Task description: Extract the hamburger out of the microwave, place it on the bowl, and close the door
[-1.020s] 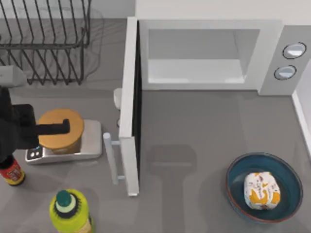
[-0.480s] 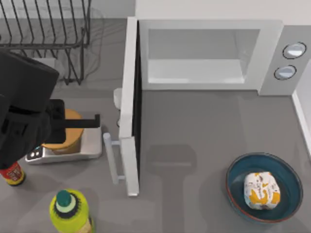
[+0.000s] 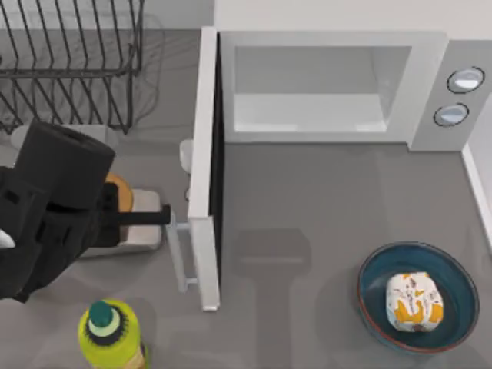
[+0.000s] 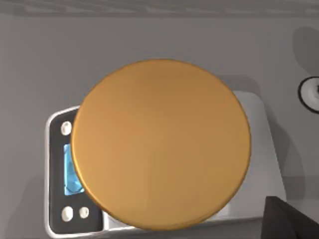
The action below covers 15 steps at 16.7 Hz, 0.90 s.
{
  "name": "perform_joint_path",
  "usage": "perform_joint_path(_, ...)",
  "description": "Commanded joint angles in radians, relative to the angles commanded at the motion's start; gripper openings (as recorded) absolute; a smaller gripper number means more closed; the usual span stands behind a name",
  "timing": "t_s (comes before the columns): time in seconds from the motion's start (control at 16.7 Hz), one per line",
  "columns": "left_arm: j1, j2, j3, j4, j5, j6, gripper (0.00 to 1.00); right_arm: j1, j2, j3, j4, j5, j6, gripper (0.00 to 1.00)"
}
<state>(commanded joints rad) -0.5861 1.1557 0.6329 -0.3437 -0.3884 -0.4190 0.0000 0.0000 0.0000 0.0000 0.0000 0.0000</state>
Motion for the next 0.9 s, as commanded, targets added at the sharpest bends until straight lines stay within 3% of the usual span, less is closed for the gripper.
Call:
perform_joint_path(0.36,0.004,0.076,-0.177,0.255,0.002,0.005,0.0,0.0,0.0,0.0,0.0,0.0,0.0,1.0)
perform_joint_path(0.66,-0.02,0.062,-0.159,0.256,0.006,0.003,0.0,0.0,0.0,0.0,0.0,0.0,0.0,1.0)
perform_joint_path(0.9,-0.078,0.128,-0.078,0.242,-0.049,-0.057,0.0,0.0,0.0,0.0,0.0,0.0,0.0,1.0)
